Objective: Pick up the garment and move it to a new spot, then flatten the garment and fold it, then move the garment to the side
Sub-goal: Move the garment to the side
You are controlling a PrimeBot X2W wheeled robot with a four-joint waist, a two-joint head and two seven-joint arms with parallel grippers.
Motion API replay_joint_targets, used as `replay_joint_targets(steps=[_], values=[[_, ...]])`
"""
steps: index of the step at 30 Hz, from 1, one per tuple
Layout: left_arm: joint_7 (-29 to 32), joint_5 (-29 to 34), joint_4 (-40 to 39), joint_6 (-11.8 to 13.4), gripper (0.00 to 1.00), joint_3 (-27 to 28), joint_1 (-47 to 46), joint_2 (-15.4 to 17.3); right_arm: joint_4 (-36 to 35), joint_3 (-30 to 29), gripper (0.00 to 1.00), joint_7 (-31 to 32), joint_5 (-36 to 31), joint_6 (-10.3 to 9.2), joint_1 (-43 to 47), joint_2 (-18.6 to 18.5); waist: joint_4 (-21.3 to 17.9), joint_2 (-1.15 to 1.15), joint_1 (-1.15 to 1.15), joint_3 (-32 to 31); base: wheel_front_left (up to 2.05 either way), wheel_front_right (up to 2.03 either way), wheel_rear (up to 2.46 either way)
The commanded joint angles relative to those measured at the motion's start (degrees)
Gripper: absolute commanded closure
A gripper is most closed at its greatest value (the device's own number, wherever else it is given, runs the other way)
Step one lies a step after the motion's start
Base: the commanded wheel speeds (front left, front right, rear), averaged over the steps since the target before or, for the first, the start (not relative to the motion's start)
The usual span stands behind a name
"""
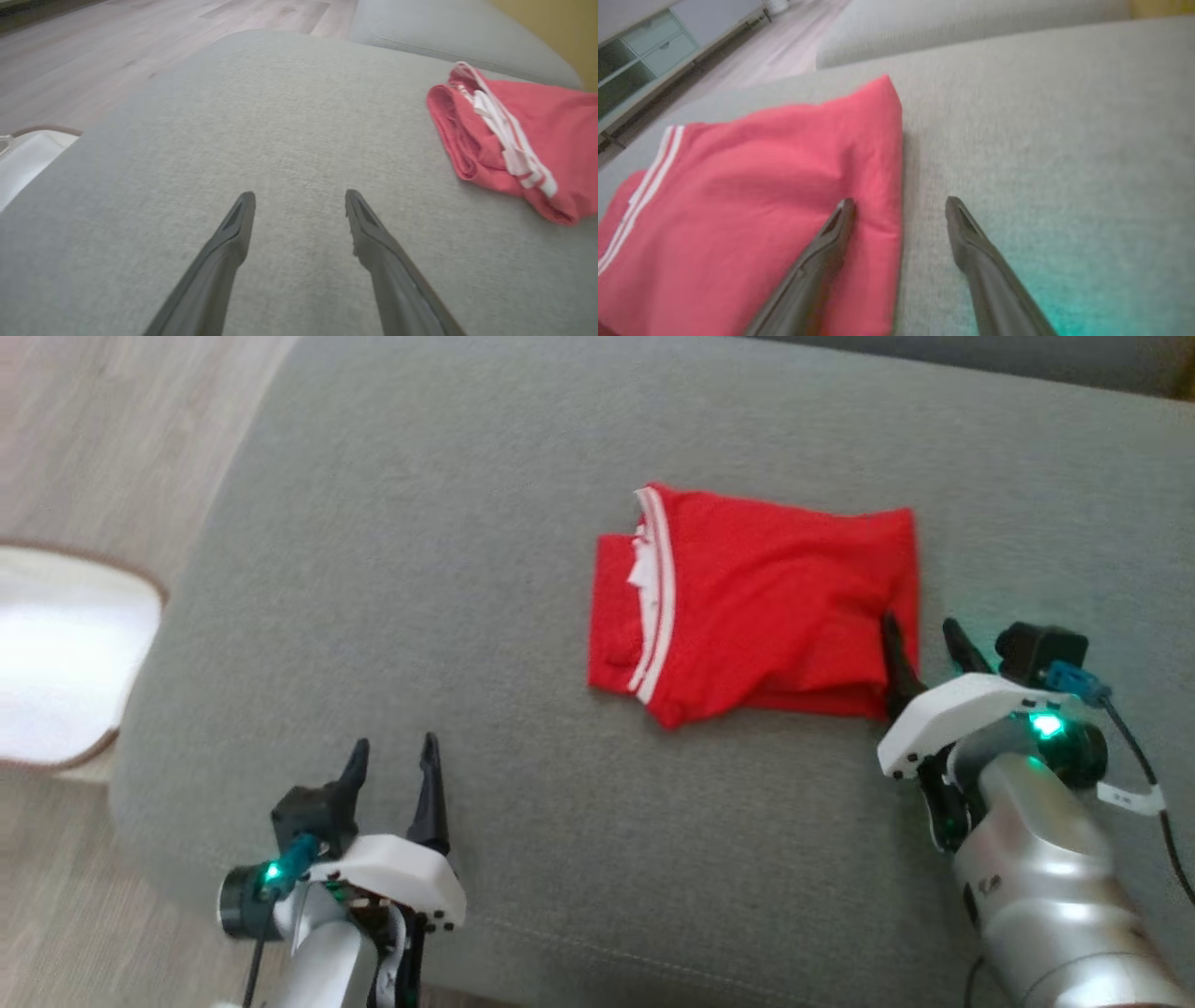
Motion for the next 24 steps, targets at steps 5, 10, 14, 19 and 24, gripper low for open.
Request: replay_joint_targets(steps=[5,10,14,19,24], values=[[-0.7,0.04,-2.08,-0.2,0.0,3.37,-2.35,0.49,5.86,0.48,1.0,1.82,-0.12,0.37,-3.31,0.35,2.68,0.0,-0.01,1.96,0.0,0.0,0.0],[-0.7,0.95,-2.26,-0.53,0.0,4.95,-1.73,0.49,6.48,4.11,1.0,-0.72,3.64,0.37,-3.69,0.36,-1.36,0.0,-0.01,0.42,0.0,0.0,0.0],[-0.7,1.52,-2.56,-1.09,0.0,5.14,-2.1,0.49,5.19,7.22,1.0,-1.93,5.64,0.37,-3.63,0.36,-8.62,0.0,-0.01,-0.63,0.0,0.0,0.0],[-0.7,2.58,-1.98,-1.75,0.0,5.38,-3.66,0.49,2.73,10.88,1.0,-2.37,8.63,0.37,-3.4,0.36,-20.4,0.0,-0.01,-0.86,0.0,0.0,0.0],[-0.7,4.03,-0.99,-2.35,0.0,6.88,-4.84,0.49,-0.66,14.71,1.0,-2.5,12.22,0.37,-3.17,0.36,-32.32,0.0,-0.01,0.02,0.0,0.0,0.0]])
